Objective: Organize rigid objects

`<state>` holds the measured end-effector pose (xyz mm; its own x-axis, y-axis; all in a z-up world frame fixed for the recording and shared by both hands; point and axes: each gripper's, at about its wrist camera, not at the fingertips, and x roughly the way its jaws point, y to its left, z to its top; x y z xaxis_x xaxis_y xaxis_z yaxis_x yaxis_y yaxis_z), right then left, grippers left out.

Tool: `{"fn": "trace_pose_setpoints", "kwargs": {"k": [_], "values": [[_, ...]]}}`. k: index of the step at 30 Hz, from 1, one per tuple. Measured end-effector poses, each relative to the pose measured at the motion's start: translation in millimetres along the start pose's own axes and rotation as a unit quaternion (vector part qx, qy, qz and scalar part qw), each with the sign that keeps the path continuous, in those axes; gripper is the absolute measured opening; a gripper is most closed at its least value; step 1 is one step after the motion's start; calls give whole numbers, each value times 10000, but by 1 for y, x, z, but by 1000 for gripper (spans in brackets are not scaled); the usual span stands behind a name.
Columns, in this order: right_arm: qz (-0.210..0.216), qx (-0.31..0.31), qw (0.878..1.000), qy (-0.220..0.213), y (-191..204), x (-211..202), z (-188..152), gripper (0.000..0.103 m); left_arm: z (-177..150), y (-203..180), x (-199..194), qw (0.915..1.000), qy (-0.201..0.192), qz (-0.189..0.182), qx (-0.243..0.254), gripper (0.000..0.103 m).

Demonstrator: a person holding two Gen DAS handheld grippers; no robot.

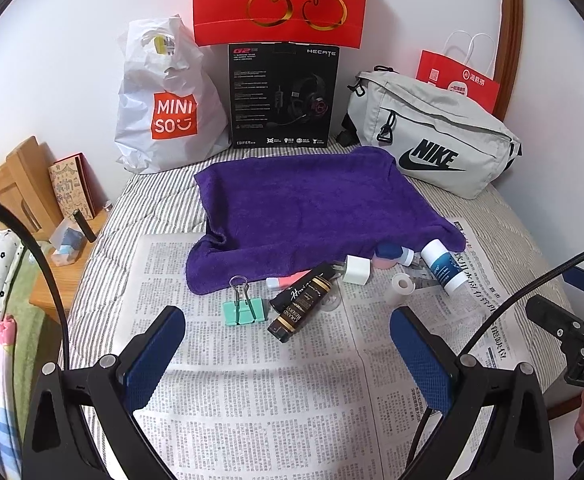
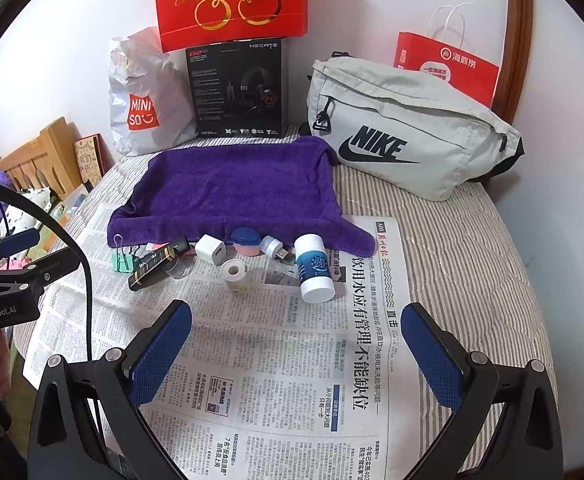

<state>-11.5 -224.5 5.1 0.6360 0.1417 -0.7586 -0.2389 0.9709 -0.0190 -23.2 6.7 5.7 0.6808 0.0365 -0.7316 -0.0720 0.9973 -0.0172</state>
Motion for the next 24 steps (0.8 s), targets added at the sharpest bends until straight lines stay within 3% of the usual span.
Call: {"fn": "trace_pose_setpoints", "kwargs": {"k": [24], "values": [[-31,-73,10000,8,5,-2,-2,103,-2,1,-1,10000,35,34,13,103]]}}
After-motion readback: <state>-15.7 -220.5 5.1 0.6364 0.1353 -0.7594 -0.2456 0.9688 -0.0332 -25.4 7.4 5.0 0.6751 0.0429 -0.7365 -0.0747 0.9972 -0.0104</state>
